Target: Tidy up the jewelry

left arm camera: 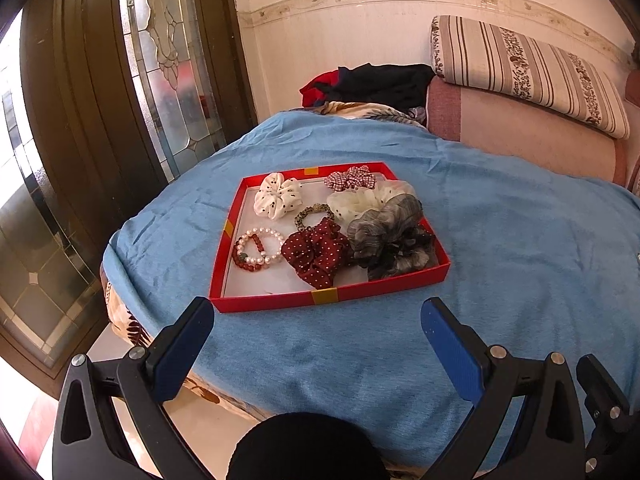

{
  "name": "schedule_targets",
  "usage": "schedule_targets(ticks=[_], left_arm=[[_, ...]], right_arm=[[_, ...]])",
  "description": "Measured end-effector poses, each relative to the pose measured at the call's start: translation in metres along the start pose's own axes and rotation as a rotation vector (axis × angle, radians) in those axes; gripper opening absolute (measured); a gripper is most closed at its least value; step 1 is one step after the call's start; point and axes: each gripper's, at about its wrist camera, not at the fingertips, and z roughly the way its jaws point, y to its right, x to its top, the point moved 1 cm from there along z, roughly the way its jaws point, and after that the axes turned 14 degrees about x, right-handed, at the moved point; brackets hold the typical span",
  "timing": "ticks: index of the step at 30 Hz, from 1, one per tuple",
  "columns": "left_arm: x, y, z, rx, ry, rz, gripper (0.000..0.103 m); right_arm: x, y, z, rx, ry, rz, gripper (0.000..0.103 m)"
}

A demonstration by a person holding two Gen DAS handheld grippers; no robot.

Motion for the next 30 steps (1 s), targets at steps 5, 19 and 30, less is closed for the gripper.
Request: schedule_targets(ticks=[5, 19, 30], left_arm=[[0.001, -0.008, 0.002, 0.011, -0.002, -0.021, 0.103], [0.0, -0.016, 0.003, 0.022, 0.003, -0.038, 0.103], [-0.002, -0.015, -0.001, 0.024, 0.013, -0.034, 0.103]], right_arm=[[0.0, -0.004, 0.001, 0.012, 0.0, -0.003, 0.096], [0.0, -0.013, -0.004, 0.016, 0.006, -0.018, 0.096], [-0.001, -0.012, -0.006, 0.024, 0.007, -0.008, 0.096]])
